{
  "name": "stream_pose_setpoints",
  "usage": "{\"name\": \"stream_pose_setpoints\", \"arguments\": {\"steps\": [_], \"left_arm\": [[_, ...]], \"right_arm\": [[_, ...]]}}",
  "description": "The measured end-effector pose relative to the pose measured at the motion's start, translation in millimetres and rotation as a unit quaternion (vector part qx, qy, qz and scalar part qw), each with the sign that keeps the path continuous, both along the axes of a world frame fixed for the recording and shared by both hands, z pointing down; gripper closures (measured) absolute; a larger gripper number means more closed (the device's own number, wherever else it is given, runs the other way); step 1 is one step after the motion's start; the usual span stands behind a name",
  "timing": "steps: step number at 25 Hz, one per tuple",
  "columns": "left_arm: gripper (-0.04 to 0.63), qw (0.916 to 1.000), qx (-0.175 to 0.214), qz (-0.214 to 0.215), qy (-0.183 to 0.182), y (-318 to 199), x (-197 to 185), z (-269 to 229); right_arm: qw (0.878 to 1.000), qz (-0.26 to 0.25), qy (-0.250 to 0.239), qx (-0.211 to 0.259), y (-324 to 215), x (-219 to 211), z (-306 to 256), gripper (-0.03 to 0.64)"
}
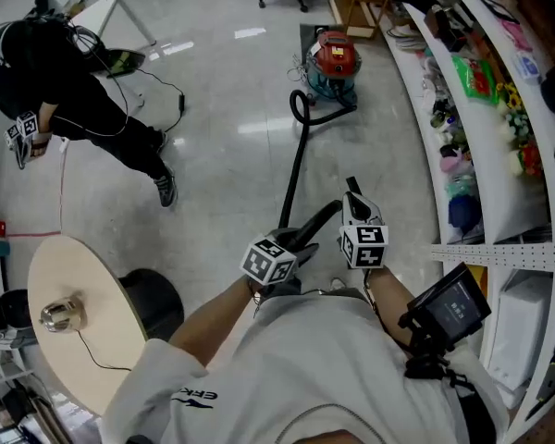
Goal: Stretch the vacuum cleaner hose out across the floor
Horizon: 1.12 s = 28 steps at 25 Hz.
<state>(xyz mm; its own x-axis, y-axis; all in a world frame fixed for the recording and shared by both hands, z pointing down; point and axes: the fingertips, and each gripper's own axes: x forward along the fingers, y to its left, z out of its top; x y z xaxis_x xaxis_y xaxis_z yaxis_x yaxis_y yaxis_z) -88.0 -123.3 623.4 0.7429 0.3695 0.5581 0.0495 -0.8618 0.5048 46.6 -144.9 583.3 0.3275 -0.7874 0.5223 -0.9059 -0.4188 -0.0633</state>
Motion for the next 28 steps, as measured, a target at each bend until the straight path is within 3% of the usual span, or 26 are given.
{"name": "stream_pose_setpoints", "arguments": {"steps": [6, 12, 22, 28], "left_arm": [[0.385, 0.9977, 0.016, -0.066, 0.007, 37.5, 21.7, -11.3], [0.385, 0.9925, 0.006, -0.120, 0.022, 78.2, 30.6, -22.4], [0.385, 0.9751, -0.028, -0.218, 0.028, 123.9, 3.2, -24.3], [0.384, 0.9650, -0.027, -0.260, 0.017, 131.7, -27.3, -23.0]], "right_arm": [[0.999, -0.042, 0.005, 0.016, 39.2, 28.4, -11.6, 0.618], [0.997, -0.070, 0.003, 0.023, 85.0, 38.7, -11.4, 0.618], [0.988, -0.153, -0.016, 0.019, 99.3, 5.6, 2.5, 0.618], [0.977, -0.212, -0.021, 0.020, 84.9, -36.5, -1.8, 0.618]]}}
